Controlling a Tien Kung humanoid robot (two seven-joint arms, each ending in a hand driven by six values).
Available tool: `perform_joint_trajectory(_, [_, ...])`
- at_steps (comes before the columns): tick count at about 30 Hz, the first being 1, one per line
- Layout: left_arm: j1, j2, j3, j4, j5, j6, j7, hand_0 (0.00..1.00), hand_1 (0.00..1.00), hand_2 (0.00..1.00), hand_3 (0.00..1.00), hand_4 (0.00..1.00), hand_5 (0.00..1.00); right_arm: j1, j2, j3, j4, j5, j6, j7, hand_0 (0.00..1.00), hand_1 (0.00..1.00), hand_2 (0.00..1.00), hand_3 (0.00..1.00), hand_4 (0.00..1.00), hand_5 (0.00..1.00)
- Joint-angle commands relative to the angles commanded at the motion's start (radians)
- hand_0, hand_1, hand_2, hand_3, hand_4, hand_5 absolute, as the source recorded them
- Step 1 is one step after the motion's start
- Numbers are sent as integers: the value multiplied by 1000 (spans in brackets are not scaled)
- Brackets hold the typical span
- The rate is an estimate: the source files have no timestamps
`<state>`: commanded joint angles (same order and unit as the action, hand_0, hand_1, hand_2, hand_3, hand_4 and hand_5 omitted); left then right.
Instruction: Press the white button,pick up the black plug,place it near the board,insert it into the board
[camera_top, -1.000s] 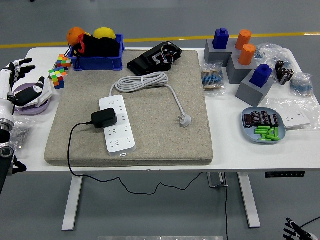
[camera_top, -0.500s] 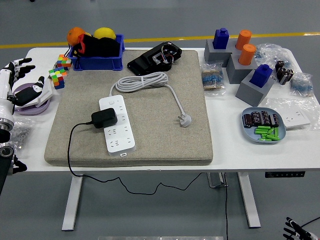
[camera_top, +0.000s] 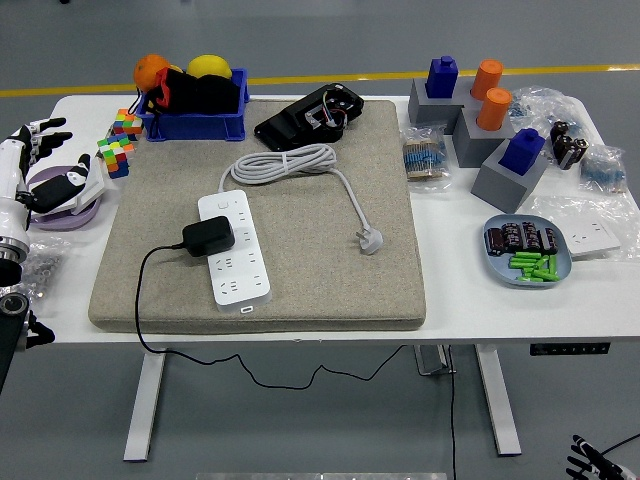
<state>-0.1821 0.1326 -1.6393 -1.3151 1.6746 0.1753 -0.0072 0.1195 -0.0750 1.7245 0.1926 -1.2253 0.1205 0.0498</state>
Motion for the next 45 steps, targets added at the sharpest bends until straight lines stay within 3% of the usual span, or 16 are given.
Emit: perform_joint_trajectory(45, [4,2,21,-6,-3,7,-8,794,762,711,750,675,2,-8,1,-5,-4,2,-3,-4,766,696,687,658,732,494])
